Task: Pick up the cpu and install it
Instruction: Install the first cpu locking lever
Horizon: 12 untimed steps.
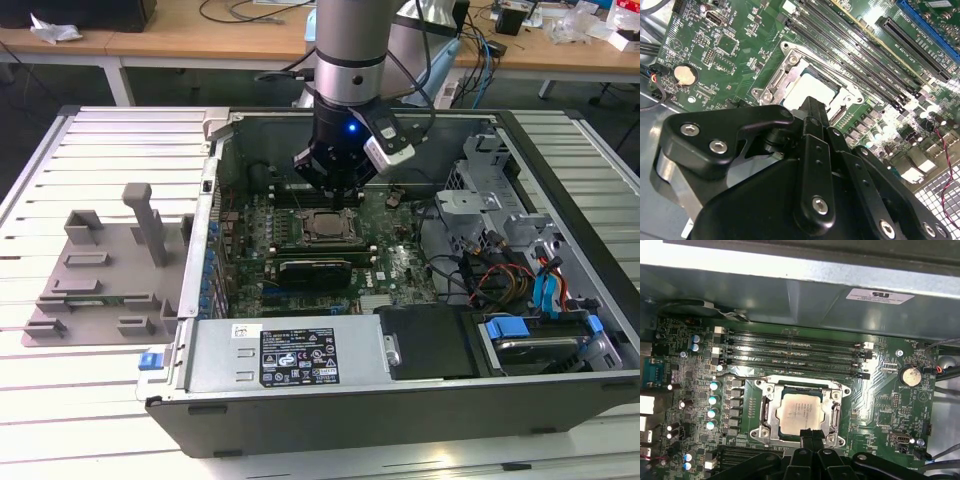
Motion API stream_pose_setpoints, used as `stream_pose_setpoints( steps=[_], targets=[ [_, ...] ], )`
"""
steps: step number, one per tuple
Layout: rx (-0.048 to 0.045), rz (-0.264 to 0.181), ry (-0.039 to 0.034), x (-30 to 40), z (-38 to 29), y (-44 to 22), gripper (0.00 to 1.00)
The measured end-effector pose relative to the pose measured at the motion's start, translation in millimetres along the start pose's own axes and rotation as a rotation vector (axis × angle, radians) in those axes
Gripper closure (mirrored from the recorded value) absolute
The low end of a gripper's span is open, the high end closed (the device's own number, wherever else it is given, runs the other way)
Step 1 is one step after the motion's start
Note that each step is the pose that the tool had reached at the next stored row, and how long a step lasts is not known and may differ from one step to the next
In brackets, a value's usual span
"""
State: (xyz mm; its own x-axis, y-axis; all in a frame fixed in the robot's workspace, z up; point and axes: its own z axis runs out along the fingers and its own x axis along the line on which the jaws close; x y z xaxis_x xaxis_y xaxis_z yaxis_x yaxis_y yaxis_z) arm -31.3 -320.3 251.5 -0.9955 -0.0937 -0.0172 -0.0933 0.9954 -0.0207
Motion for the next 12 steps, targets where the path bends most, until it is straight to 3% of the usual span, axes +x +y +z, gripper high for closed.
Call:
stream_pose_setpoints(
  steps=[12],
  targets=[
    [0.0000, 0.000, 0.0000, -0.1, -7.3, 0.0, 0.89]
  ],
)
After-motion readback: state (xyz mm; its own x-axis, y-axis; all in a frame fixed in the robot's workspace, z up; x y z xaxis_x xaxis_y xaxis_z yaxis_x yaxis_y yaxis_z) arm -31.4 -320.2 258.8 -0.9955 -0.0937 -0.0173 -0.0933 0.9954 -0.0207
